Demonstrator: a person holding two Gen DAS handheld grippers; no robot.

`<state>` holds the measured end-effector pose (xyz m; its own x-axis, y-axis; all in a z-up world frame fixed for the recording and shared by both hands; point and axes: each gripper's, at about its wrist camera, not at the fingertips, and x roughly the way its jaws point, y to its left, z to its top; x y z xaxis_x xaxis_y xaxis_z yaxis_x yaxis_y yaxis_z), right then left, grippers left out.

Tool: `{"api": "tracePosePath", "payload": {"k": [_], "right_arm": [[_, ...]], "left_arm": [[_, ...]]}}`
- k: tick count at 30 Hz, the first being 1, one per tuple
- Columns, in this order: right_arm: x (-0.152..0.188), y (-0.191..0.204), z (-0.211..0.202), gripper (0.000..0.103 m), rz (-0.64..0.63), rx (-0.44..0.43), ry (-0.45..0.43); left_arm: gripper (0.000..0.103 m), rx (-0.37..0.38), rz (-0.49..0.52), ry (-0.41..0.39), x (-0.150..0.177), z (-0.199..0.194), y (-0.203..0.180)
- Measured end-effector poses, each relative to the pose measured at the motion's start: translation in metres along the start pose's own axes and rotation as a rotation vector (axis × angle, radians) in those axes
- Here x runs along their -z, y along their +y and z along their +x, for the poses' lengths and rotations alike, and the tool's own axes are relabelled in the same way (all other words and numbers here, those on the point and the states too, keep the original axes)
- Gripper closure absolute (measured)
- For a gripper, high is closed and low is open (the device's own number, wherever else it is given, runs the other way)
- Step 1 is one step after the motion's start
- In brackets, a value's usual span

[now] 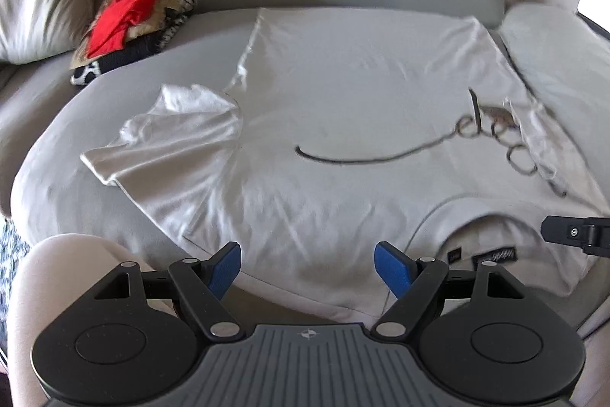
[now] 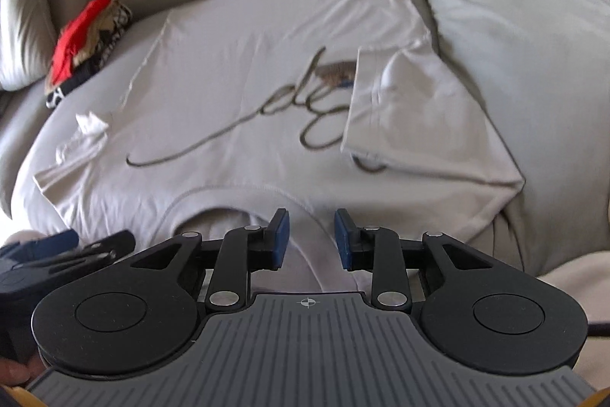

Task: Fold clothes
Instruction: 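Open the right gripper and lift it off the folded sleeve, then move the left gripper to the other sleeve and pinch its edge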

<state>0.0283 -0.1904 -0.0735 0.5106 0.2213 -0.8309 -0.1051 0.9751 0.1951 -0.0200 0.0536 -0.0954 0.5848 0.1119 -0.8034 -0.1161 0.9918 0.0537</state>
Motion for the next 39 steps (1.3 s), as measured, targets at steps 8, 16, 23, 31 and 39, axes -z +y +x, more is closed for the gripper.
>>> {"api": "tracePosePath", "payload": {"k": [8, 16, 23, 31, 39], "right_arm": [[0.018, 0.002, -0.007, 0.068, -0.025, 0.039, 0.044], [0.016, 0.004, -0.027, 0.056, 0.011, -0.014, 0.016], [0.010, 0.016, -0.037, 0.054, 0.009, -0.055, -0.013], [0.005, 0.027, -0.040, 0.054, 0.012, -0.087, -0.024], [-0.012, 0.041, -0.039, 0.053, 0.017, -0.131, -0.052]], "left_arm": [[0.025, 0.037, -0.040, 0.098, 0.009, 0.003, 0.010], [0.025, 0.072, -0.046, 0.093, 0.006, -0.013, 0.018], [0.024, 0.053, -0.122, 0.022, -0.005, -0.025, 0.039], [0.024, 0.024, -0.218, -0.001, -0.011, -0.027, 0.067], [0.020, 0.026, -0.332, -0.051, -0.018, -0.033, 0.111]]}}
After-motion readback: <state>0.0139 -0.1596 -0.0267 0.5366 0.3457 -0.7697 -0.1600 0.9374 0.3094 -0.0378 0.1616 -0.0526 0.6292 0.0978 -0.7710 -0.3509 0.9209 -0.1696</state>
